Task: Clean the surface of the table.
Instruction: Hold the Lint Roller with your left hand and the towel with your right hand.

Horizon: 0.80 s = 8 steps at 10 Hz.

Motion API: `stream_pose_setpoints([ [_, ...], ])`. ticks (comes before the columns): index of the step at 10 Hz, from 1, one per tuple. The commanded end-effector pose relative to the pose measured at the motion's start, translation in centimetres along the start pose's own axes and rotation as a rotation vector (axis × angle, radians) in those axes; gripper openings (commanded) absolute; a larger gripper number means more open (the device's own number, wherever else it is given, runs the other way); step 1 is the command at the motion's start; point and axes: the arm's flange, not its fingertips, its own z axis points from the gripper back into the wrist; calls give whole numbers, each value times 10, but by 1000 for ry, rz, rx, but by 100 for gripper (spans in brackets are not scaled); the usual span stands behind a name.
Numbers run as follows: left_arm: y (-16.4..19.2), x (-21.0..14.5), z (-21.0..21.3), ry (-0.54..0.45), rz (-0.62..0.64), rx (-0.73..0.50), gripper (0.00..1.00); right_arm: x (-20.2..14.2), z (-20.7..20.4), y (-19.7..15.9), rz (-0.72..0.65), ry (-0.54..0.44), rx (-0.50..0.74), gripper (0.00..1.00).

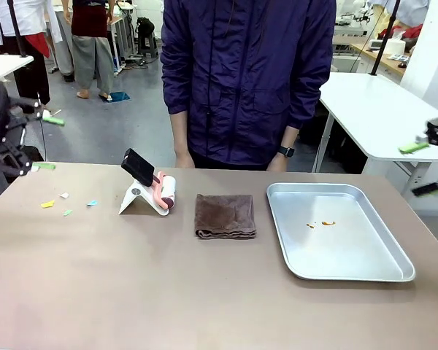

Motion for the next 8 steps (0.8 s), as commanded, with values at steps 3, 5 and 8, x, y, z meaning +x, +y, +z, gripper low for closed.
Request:
stream_pose_setpoints([
  [3, -55, 6, -32, -24, -275, 43, 100, 11, -91, 87, 80, 83, -85, 100],
  [5, -66, 8, -56, -73, -349, 115, 100, 11, -151, 114, 137, 117, -189, 100],
  [8, -62, 9, -102, -147, -475, 258, 100, 10, -239, 119, 211, 66, -335, 100],
])
